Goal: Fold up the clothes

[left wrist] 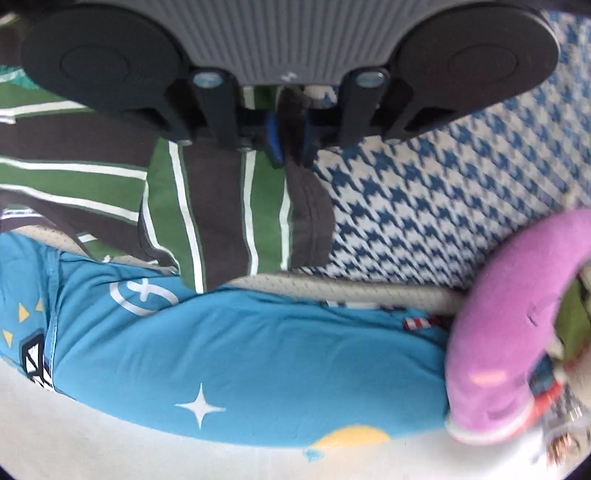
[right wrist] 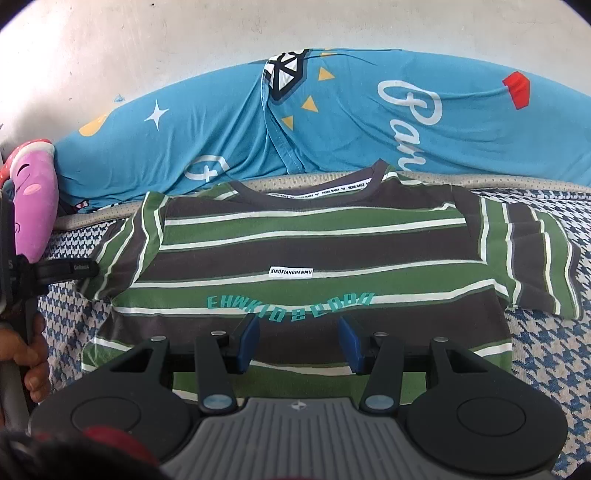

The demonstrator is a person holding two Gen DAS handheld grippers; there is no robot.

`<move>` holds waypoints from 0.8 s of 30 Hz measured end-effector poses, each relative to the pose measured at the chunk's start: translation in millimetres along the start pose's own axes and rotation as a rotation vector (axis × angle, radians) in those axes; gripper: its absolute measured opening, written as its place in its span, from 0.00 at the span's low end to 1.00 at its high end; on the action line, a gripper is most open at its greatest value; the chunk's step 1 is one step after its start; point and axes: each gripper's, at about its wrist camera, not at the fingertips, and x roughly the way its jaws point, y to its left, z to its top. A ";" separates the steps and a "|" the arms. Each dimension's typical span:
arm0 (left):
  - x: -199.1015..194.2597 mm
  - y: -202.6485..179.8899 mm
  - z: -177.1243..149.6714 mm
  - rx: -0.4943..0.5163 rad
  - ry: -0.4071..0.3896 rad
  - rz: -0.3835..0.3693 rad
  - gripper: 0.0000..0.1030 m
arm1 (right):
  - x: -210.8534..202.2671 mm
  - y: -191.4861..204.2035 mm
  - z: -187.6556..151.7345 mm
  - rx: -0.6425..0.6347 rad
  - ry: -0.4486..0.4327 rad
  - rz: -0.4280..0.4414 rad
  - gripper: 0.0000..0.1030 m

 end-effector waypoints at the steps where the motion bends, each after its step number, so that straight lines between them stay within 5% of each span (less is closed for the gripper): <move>1: -1.9 -2.2 0.8 0.020 -0.013 0.024 0.10 | -0.7 -0.6 0.6 0.000 -0.002 0.002 0.46; 11: 1.9 33.3 -8.0 0.002 0.100 0.201 0.07 | -6.7 -8.3 7.4 0.038 -0.031 0.026 0.46; 16: -8.8 41.3 -1.0 -0.037 0.064 0.165 0.12 | -3.7 -8.4 9.1 0.044 -0.039 0.034 0.46; 24: -20.4 20.3 8.8 -0.033 0.010 0.068 0.38 | 4.4 -3.4 12.5 0.038 -0.044 0.048 0.46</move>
